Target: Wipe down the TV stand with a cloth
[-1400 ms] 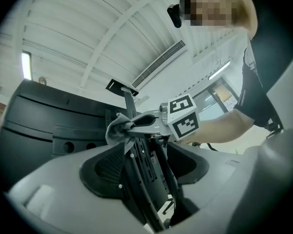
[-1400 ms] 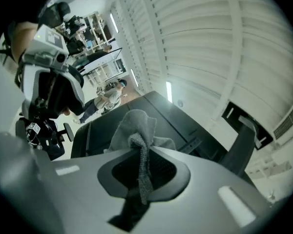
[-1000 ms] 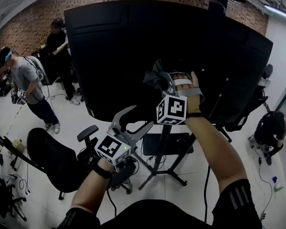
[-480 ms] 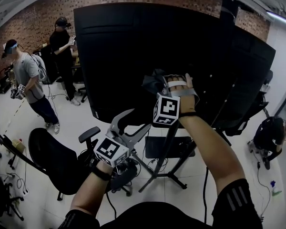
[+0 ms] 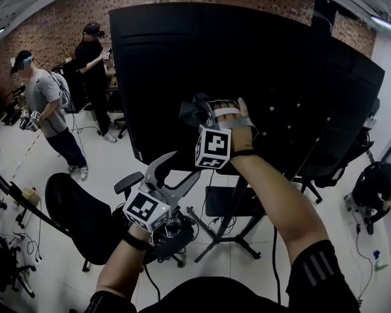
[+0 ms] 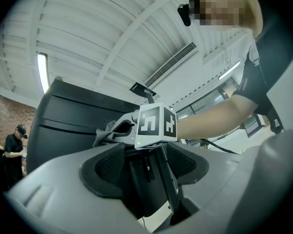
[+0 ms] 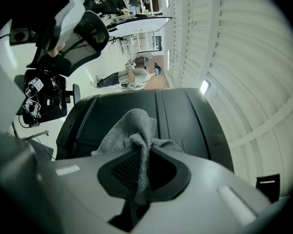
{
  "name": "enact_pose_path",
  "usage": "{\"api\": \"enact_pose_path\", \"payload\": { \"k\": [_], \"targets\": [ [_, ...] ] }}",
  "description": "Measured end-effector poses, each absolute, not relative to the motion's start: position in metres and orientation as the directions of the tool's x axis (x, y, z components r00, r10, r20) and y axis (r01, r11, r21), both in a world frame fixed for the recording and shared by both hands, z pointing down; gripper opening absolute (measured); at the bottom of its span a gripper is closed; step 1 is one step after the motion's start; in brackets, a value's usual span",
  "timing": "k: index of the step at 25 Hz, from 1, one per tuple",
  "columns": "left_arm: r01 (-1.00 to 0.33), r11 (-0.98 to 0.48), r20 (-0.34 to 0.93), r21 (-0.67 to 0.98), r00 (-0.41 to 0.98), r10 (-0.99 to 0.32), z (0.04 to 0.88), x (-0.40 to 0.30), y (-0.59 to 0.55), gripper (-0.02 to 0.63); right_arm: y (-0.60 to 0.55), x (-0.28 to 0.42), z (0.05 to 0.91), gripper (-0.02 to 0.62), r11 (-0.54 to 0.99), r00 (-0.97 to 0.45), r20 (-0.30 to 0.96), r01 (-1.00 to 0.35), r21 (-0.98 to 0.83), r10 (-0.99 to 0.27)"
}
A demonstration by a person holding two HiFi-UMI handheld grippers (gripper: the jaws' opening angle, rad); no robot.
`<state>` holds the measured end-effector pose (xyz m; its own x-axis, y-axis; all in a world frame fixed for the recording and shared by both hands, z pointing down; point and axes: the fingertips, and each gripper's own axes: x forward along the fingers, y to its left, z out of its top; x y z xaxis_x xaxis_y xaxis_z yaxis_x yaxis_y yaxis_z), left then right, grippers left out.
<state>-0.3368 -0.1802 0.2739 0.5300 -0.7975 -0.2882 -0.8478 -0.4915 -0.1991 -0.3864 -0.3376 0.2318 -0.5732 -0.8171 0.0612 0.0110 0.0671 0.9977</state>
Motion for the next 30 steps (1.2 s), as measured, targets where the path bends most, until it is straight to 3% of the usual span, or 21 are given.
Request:
{"api": "enact_pose_path", "payload": {
  "k": [5,9,15,24,30],
  "targets": [
    [-0.856,-0.478,-0.287,-0.2,0.517,-0.806,0.278,-0.342,-0.178,0.296,-0.328,-0.398,0.231,0.029,0.084,-0.608,0.066,-0.002,0.996,-0.791],
    [-0.853,-0.482,-0.288,-0.198,0.521,-0.804,0.273,-0.329,-0.176,0.296,-0.309,-0.382,0.218,0.029,0.114,-0.663,0.029,-0.086,0.99,-0.748],
    [-0.835,-0.51,-0.301,-0.207,0.55,-0.779,0.265,-0.295,-0.177,0.296,-0.283,-0.31,0.19,0.029,0.245,-0.716,-0.016,-0.26,0.934,-0.697],
    [-0.793,-0.564,-0.302,-0.229,0.609,-0.734,0.25,-0.212,-0.183,0.296,-0.3,-0.179,0.148,0.029,0.282,-0.664,-0.072,-0.41,0.867,-0.744],
    [-0.792,-0.568,-0.287,-0.223,0.61,-0.738,0.253,-0.179,-0.189,0.296,-0.328,-0.143,0.153,0.029,0.349,-0.655,-0.033,-0.443,0.826,-0.755]
  ]
}}
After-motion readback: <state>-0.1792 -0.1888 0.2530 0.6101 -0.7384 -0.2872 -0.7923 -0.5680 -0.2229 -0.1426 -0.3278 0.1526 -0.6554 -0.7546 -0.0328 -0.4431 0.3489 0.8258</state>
